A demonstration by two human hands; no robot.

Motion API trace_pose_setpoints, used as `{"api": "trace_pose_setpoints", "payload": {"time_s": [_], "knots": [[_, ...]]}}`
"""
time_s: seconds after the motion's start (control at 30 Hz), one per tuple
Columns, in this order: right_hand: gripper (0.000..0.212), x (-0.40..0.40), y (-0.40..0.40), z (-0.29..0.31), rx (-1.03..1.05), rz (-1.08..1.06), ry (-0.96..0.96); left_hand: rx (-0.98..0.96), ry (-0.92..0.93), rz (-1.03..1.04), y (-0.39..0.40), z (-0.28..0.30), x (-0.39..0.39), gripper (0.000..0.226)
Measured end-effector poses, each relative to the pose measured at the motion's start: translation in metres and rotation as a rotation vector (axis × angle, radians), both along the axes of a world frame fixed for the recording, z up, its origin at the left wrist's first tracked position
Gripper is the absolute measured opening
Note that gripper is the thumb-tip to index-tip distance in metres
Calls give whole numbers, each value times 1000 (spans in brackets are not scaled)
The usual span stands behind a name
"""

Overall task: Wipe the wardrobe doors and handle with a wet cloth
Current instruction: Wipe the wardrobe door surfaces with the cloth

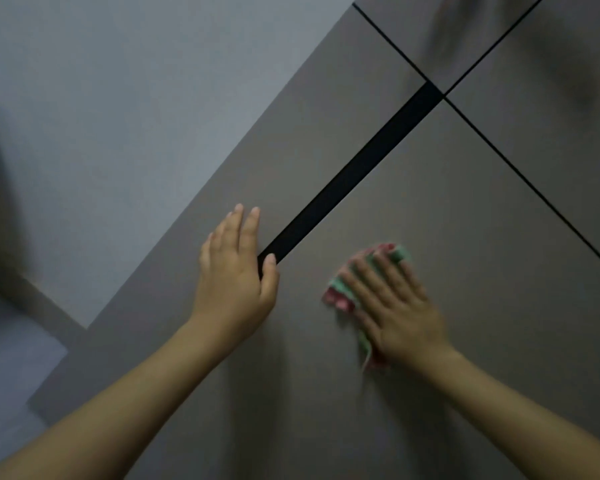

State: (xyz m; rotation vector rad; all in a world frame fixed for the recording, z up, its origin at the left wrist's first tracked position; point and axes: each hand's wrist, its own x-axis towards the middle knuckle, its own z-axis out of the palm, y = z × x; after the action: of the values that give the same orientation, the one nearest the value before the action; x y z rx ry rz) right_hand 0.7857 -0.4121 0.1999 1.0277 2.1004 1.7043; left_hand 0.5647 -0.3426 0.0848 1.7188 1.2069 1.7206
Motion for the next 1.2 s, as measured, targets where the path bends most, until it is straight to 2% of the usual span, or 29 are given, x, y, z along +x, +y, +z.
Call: {"api": "trace_pose_setpoints", "payload": {"time_s": [0.07,0.17,0.3,0.4,0.47,0.53,0.6,0.67,0.7,0.73,0.83,0.9,0.97,1.03,1.1,1.17,1.2], "knots": [[54,-10,15,20,100,2,111,0,-12,6,2,-2,-2,70],[52,-50,49,6,148,49,255,-31,-25,-6,6,-12,1,72],[52,-63,56,-25,29,79,178,-50,-22,-14,3,-12,19,71],[50,-12,10,-5,19,71,158,-40,-49,-46,-5,0,36,66],[53,35,-30,39,163,0,161,37,-16,-56,-12,9,49,66],[54,71,-59,93,392,-123,215,82,20,-52,-16,15,57,68],[54,76,-65,133,650,-183,440,99,12,-58,-21,24,65,69],[55,49,-43,138,863,-148,706,169,14,-51,-28,32,73,69],[56,33,-29,124,865,-117,756,218,18,-49,-33,34,76,68],[56,22,-20,105,777,-93,688,263,4,-53,-38,39,82,67],[53,21,-27,37,260,-92,236,314,-42,-71,-46,50,99,67],[51,52,-56,33,151,-88,161,298,-38,-89,-50,57,111,69],[52,89,-87,49,256,-120,236,283,-32,-103,-53,61,117,70],[51,121,-118,73,453,-220,330,306,-6,-110,-56,61,122,71],[54,133,-129,82,653,-253,558,347,20,-95,-60,57,126,70],[55,113,-109,69,878,-197,828,393,41,-79,-66,52,131,69],[55,100,-95,56,926,-164,923,417,51,-78,-69,50,137,68]]}}
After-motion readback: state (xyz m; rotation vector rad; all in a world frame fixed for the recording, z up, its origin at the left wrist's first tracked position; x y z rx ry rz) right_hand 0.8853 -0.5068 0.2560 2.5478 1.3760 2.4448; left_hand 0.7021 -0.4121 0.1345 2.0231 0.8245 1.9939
